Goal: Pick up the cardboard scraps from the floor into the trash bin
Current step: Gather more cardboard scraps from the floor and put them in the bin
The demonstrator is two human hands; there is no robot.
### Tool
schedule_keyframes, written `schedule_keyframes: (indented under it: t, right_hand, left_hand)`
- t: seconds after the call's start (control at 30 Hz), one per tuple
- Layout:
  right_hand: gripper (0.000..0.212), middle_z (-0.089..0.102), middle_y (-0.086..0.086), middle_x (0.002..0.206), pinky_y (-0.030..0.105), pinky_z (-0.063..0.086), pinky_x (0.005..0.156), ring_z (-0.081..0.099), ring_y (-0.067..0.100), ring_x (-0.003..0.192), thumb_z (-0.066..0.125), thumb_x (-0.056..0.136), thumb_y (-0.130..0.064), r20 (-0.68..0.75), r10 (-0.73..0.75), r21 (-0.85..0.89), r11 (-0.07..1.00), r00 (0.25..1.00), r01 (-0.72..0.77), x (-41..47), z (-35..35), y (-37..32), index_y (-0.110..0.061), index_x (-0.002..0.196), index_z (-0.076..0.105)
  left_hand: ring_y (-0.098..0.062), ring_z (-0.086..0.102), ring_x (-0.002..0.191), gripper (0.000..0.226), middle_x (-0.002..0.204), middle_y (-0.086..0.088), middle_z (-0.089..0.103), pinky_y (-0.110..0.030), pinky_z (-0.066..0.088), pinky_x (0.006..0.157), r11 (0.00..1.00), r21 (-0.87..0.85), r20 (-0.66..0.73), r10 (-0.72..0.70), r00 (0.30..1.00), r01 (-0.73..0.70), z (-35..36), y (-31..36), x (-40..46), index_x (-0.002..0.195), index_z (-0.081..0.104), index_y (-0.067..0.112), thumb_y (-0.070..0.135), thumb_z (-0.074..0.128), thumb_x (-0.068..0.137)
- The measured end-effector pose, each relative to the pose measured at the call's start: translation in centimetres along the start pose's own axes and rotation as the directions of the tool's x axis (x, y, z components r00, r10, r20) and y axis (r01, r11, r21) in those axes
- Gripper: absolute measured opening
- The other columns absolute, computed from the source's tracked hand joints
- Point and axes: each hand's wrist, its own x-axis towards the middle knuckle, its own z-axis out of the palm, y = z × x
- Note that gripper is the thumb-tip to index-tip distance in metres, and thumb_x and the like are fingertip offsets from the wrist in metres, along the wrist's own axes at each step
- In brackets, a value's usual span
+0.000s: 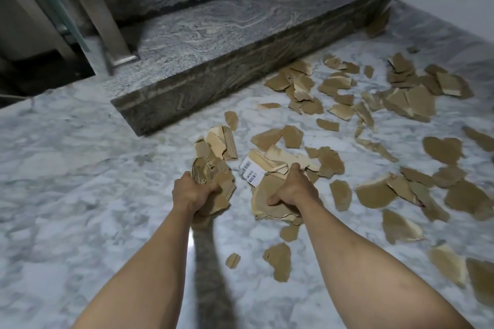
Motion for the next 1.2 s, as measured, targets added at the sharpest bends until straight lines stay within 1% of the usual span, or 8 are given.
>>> schedule_keyframes:
  t: [0.13,0.33,0.5,0.63,0.73,0.87,1.03,1.2]
  right_hand:
    - [0.103,0.054,0.006,0.136,0.042,0.047,0.1,0.052,0.031,0.125,0.095,0.057,-0.032,0.109,-0.072,0.045,0.997,0.991,0.068,-0.9,-2.5,0.7,-0.018,0.139,0.035]
    - [0.071,0.071,0.004,0.106,0.034,0.055,0.088,0.065,0.025,0.1,0.098,0.046,-0.029,0.073,-0.063,0.104,0.993,0.995,0.055,-0.4,-7.6,1.7,-0.013,0.108,0.066]
    - [0.072,0.069,0.005,0.109,0.032,0.053,0.085,0.063,0.026,0.1,0.098,0.048,-0.035,0.05,-0.056,0.068,0.996,0.997,0.052,-0.5,-11.0,1.4,-0.013,0.107,0.064]
    - [0.062,0.068,0.003,0.104,0.027,0.044,0.075,0.061,0.024,0.096,0.095,0.057,-0.027,0.113,-0.102,0.118,0.989,0.988,0.089,1.6,-11.3,0.2,-0.014,0.108,0.064]
    - [0.072,0.068,0.005,0.117,0.034,0.05,0.094,0.062,0.026,0.106,0.095,0.056,-0.025,0.142,-0.108,0.13,0.987,0.984,0.09,4.5,-9.1,-0.9,-0.015,0.118,0.061]
    - [0.112,0.057,0.005,0.139,0.045,0.045,0.105,0.054,0.03,0.125,0.096,0.051,-0.033,0.165,-0.058,0.06,0.997,0.985,0.049,7.4,-5.0,-1.0,-0.022,0.145,0.037]
    - [0.117,0.033,0.013,0.154,0.053,0.035,0.111,0.033,0.038,0.14,0.094,0.058,-0.039,0.057,-0.005,-0.094,0.995,0.998,0.011,8.4,-3.8,-1.3,-0.028,0.153,0.027]
    - [0.101,0.049,0.009,0.143,0.047,0.043,0.105,0.046,0.035,0.131,0.094,0.057,-0.032,0.076,-0.033,-0.045,0.998,0.997,0.037,7.9,-4.3,-1.8,-0.018,0.142,0.04]
  left_hand:
    - [-0.028,0.066,0.091,0.079,0.102,-0.006,0.07,-0.041,0.059,0.081,1.0,0.0,0.104,-0.001,0.995,0.001,-0.7,0.9,-1.1,0.108,0.065,0.016,0.05,0.084,0.039]
    - [-0.027,0.071,0.087,0.071,0.097,-0.005,0.076,-0.046,0.061,0.08,0.987,-0.157,0.113,0.005,0.994,0.013,-2.4,3.0,-2.0,0.104,0.07,0.019,0.043,0.087,0.038]
    - [-0.029,0.071,0.089,0.077,0.098,-0.007,0.076,-0.047,0.06,0.083,0.987,-0.156,0.078,0.046,0.996,-0.034,-5.0,7.4,-2.4,0.104,0.071,0.014,0.041,0.089,0.034]
    - [-0.027,0.071,0.09,0.056,0.098,-0.007,0.076,-0.041,0.058,0.087,0.995,-0.091,0.11,0.061,0.992,-0.051,-5.0,10.2,-0.5,0.099,0.072,0.015,0.026,0.095,0.049]
    - [-0.025,0.07,0.091,0.095,0.102,-0.004,0.074,-0.042,0.059,0.085,0.997,-0.013,0.121,0.072,0.99,-0.071,-3.0,9.9,3.8,0.108,0.065,0.016,0.049,0.098,0.026]
    - [-0.029,0.061,0.102,0.094,0.11,-0.007,0.061,-0.038,0.052,0.084,0.999,0.048,0.169,0.016,0.985,-0.024,-0.7,9.1,6.3,0.12,0.041,0.009,0.035,0.097,0.049]
    - [-0.023,0.069,0.091,0.09,0.104,-0.002,0.073,-0.04,0.059,0.086,0.995,0.069,0.169,0.056,0.984,-0.068,1.4,7.0,10.6,0.108,0.067,0.02,0.049,0.087,0.025]
    - [-0.029,0.054,0.108,0.083,0.129,-0.007,0.039,-0.035,0.053,0.091,0.991,0.121,0.046,0.053,0.998,-0.058,1.2,9.9,6.2,0.12,0.048,0.013,0.037,0.092,0.054]
